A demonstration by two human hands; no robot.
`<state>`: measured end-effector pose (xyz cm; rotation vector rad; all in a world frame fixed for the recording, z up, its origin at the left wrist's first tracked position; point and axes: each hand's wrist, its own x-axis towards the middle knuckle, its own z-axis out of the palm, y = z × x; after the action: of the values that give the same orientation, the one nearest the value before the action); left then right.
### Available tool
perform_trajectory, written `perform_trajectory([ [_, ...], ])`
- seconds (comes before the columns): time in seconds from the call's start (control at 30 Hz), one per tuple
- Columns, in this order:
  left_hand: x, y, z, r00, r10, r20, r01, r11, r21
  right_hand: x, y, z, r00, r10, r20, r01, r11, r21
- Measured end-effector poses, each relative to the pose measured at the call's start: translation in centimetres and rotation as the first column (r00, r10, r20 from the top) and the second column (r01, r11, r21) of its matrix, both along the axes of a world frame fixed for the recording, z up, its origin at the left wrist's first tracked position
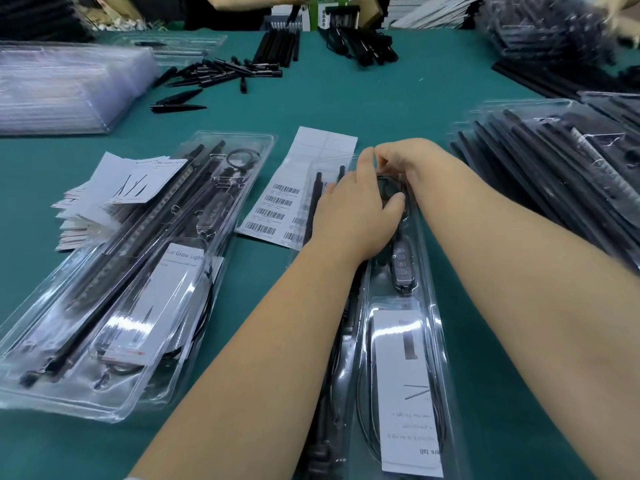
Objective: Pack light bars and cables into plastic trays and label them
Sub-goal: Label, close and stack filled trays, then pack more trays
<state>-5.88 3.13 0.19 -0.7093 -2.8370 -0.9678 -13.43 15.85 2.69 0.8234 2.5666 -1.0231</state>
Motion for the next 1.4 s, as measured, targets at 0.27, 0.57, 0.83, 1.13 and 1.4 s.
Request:
perform_trajectory([
  [0.27,-1.1,-0.4,-0.3,0.999,0.038,-0.038,-0.043,0.989,-0.140,0.6,0.2,-0.3,0.992,-0.054,-0.111,0.048,0.997,-0.056],
  [0.57,-1.0,-0.4,-0.5,0.999,0.013,-0.046,-0.022,0.980,-0.199,0.5,-0.1,-0.2,0.991,-0.088,-0.102,0.081,0.995,-0.065],
  [0.83,-1.2,-0.5,-0.8,1.000,0.002,-0.008,-0.005,0.944,-0.331,1.8,0.4,-0.6,0.957,-0.142,-0.252,0.151,0.988,0.020],
  [1.13,-1.1,-0.1,-1.0,0.999,0.029,-0.042,-0.041,0.947,-0.317,6.7,-1.5,-0.1,0.748,-0.509,-0.426,0.345,0.847,-0.406],
  [1.4,-1.4,-0.1,-0.9,0.999,0.034,-0.020,-0.038,0.933,-0.357,23.3,-8.0,1.4,0.669,0.211,-0.712,-0.282,0.959,0.020],
])
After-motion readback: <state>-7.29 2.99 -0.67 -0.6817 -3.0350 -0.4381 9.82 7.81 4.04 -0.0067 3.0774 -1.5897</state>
